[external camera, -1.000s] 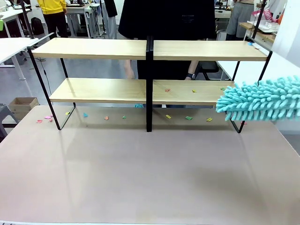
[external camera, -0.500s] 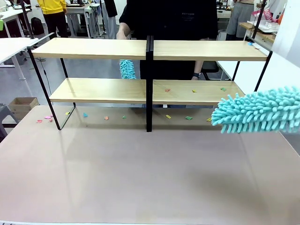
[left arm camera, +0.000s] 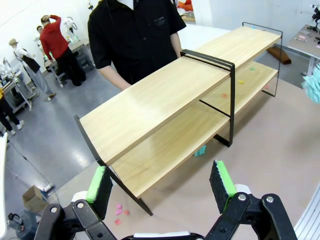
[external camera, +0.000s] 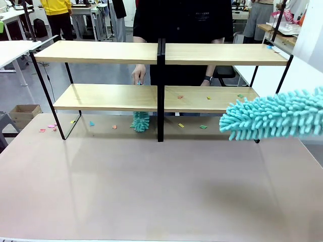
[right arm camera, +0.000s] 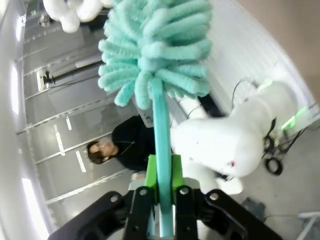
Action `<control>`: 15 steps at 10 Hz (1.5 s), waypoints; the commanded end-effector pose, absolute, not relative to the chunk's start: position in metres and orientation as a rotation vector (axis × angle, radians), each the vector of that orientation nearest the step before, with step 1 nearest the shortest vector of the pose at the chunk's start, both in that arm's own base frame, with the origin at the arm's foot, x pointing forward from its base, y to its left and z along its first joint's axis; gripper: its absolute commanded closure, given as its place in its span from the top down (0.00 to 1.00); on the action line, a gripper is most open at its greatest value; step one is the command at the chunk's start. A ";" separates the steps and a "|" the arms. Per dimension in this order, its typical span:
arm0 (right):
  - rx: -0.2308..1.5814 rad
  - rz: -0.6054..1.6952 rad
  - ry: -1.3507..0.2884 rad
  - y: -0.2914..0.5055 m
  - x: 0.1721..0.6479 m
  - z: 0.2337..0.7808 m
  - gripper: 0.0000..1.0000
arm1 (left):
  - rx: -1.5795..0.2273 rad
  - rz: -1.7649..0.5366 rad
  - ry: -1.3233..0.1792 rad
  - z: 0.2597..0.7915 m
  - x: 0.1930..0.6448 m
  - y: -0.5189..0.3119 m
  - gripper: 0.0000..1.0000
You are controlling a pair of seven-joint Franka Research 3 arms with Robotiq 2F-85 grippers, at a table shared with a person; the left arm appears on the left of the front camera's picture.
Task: Clean the shelves.
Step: Clean a randomly selected level of the Shelf with the Duster.
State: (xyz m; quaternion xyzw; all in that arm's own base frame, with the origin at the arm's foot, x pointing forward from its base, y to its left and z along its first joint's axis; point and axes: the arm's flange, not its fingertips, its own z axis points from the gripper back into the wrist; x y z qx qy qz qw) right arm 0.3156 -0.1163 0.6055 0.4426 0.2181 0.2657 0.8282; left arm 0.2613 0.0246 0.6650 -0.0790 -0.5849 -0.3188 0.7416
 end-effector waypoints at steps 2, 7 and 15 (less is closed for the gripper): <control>0.918 0.643 0.033 -0.081 0.346 0.645 0.13 | -0.165 -0.696 -1.282 0.665 0.261 0.025 1.00; 0.601 0.298 -0.274 -0.008 0.374 0.674 0.13 | -0.165 -0.696 -1.282 0.665 0.261 0.025 1.00; 0.115 -0.149 -0.289 0.016 0.335 0.671 0.13 | -0.165 -0.696 -1.282 0.665 0.261 0.025 1.00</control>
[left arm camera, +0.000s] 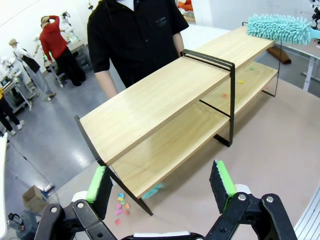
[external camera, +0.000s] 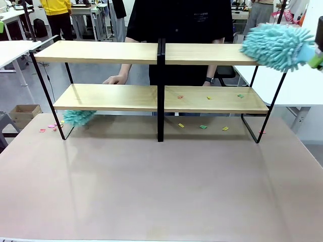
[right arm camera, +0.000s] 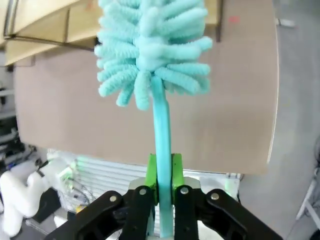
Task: Clean the shelves.
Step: Clean a randomly selected level of the Shelf with the Duster.
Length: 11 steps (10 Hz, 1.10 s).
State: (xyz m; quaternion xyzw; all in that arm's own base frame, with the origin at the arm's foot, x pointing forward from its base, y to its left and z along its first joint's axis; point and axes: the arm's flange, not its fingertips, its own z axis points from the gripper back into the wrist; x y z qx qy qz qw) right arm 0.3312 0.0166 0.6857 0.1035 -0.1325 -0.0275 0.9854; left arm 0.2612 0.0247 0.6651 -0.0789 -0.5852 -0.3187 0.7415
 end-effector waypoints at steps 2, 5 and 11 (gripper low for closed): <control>0.081 -0.173 -0.396 -0.001 0.349 0.667 0.13 | -0.165 -0.696 -1.282 0.665 0.261 0.025 1.00; 0.304 0.074 -0.584 -0.009 0.346 0.676 0.13 | -0.165 -0.696 -1.282 0.665 0.261 0.025 1.00; 0.582 0.273 -0.494 -0.007 0.337 0.672 0.13 | -0.165 -0.696 -1.282 0.665 0.261 0.025 1.00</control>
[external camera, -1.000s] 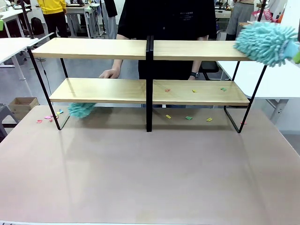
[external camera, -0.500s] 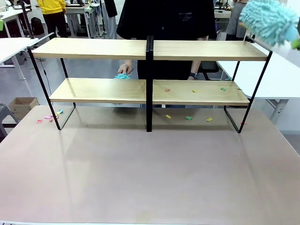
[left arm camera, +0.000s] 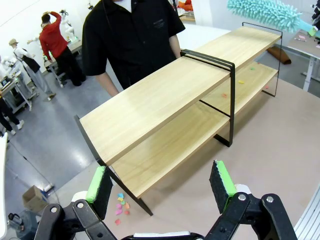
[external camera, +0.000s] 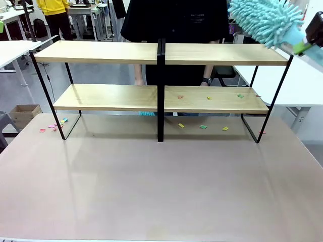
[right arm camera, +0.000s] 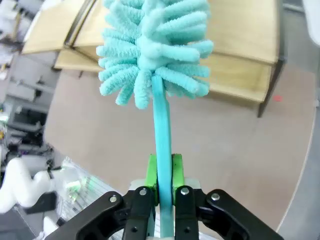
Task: Clean the shelves.
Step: Clean a randomly selected level of the Shelf with the Duster.
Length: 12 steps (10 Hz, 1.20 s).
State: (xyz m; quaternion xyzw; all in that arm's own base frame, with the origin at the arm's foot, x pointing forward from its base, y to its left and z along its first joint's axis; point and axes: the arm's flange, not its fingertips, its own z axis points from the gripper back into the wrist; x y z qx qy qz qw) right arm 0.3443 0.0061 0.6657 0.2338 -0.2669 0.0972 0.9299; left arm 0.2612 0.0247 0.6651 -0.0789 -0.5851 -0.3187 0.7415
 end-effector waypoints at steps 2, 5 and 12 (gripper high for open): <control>0.754 0.417 -0.225 -0.032 0.323 0.680 0.13 | -0.165 -0.696 -1.282 0.665 0.261 0.025 1.00; 0.767 0.562 0.112 -0.091 0.303 0.678 0.13 | -0.165 -0.696 -1.282 0.665 0.261 0.025 1.00; 0.859 0.739 0.474 -0.198 0.250 0.609 0.13 | -0.165 -0.696 -1.282 0.665 0.261 0.025 1.00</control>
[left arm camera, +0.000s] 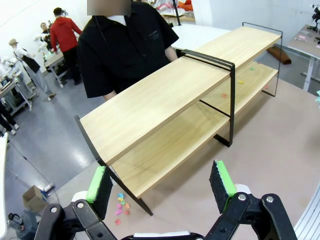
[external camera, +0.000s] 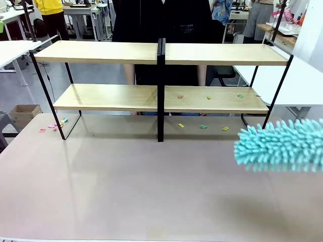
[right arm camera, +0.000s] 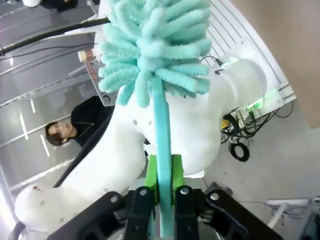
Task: Clean the shelves.
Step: Clean a randomly selected level of the Shelf with the Duster.
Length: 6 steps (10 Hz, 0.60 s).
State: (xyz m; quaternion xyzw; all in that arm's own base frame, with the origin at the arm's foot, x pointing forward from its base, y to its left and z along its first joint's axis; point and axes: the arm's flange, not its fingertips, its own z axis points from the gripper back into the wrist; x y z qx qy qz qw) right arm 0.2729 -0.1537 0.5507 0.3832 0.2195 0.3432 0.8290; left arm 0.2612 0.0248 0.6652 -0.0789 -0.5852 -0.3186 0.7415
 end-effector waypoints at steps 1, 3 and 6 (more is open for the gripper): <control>0.889 0.689 0.442 -0.201 0.252 0.599 0.13 | -0.165 -0.696 -1.282 0.665 0.261 0.025 1.00; 0.813 0.728 0.466 -0.154 0.273 0.551 0.13 | -0.165 -0.696 -1.282 0.665 0.261 0.025 1.00; 0.813 0.728 0.466 -0.154 0.273 0.551 0.13 | -0.165 -0.696 -1.282 0.665 0.261 0.025 1.00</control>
